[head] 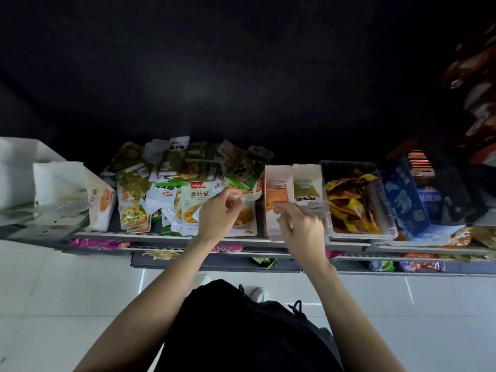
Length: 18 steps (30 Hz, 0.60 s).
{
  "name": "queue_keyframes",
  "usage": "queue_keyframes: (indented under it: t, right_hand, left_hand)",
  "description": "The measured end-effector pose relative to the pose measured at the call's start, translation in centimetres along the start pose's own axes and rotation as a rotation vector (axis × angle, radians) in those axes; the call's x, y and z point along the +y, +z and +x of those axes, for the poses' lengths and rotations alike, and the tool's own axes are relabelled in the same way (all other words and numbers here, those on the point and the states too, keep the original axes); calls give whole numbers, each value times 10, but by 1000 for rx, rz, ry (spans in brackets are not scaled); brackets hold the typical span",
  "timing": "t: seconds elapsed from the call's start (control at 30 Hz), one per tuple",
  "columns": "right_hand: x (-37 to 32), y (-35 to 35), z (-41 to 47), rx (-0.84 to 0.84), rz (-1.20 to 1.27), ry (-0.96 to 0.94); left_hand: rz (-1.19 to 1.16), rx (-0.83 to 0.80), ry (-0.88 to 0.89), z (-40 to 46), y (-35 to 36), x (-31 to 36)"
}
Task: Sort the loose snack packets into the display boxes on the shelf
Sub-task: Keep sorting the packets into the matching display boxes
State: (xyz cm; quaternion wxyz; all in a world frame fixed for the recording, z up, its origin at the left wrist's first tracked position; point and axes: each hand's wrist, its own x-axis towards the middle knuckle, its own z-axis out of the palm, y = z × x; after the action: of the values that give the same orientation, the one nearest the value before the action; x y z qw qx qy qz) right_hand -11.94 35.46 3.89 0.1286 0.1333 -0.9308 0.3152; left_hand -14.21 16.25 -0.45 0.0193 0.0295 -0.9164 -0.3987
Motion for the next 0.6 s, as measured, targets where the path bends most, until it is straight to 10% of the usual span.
queue_keyframes:
  t: [0.2,0.4,0.6]
  right_hand:
    - [-68,84,18,-404,-56,-76]
    - [-119,179,49,-606,-195,-90]
    - [-135,227,80,-499,-344,-40]
  left_hand:
    - [155,243,-49,-27,-84,-88]
    - [299,77,-211,-19,-125,-169]
    - [574,-243,115,3,-132,-181]
